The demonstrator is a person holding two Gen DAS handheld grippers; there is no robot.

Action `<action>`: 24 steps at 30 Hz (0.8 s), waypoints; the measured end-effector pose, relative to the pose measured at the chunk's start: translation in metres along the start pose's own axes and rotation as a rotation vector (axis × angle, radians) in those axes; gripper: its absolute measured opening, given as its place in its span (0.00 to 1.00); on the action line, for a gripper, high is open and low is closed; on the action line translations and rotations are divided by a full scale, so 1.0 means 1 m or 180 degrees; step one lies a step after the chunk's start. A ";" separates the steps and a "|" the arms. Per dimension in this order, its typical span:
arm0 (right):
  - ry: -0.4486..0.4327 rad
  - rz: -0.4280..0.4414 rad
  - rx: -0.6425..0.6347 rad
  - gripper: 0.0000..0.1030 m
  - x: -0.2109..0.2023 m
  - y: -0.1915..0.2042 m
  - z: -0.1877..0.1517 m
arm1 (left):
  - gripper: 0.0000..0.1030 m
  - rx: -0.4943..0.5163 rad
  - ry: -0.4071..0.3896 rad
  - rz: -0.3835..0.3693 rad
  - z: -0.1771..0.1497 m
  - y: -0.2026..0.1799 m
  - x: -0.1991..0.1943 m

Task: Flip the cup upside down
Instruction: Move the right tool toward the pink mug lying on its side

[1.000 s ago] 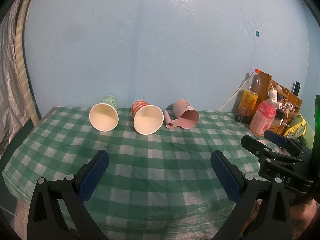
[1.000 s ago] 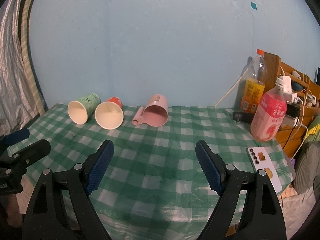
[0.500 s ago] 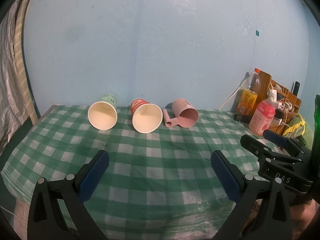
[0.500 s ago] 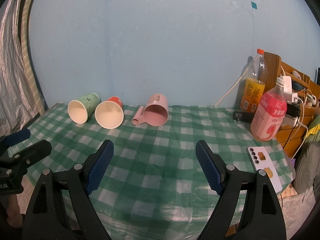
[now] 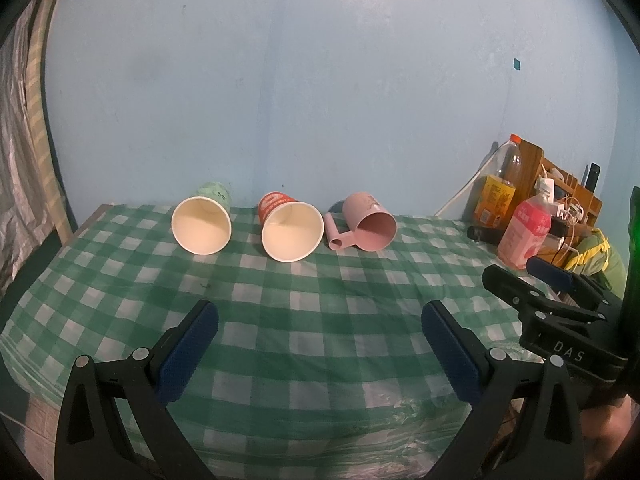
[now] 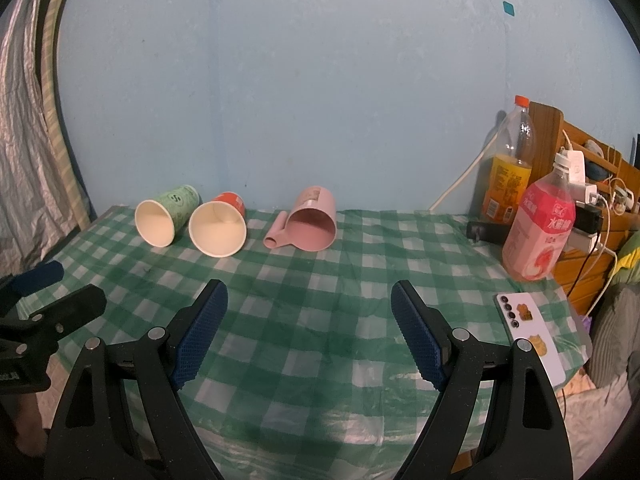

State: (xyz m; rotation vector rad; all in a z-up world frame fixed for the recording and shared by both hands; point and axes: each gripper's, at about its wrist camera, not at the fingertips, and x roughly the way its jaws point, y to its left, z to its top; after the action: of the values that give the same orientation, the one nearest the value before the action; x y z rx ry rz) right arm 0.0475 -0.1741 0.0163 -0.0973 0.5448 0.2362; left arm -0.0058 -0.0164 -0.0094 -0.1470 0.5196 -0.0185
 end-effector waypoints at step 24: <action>0.0255 0.0276 0.0204 0.81 0.054 -0.080 0.090 | 1.00 0.0238 0.1005 -0.0198 0.123 -0.049 0.131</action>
State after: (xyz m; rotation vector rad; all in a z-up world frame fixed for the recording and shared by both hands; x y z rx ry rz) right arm 0.1575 -0.2269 0.0667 -0.0209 0.6366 0.3001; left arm 0.1699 -0.0557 0.0384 -0.0870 0.8284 -0.1234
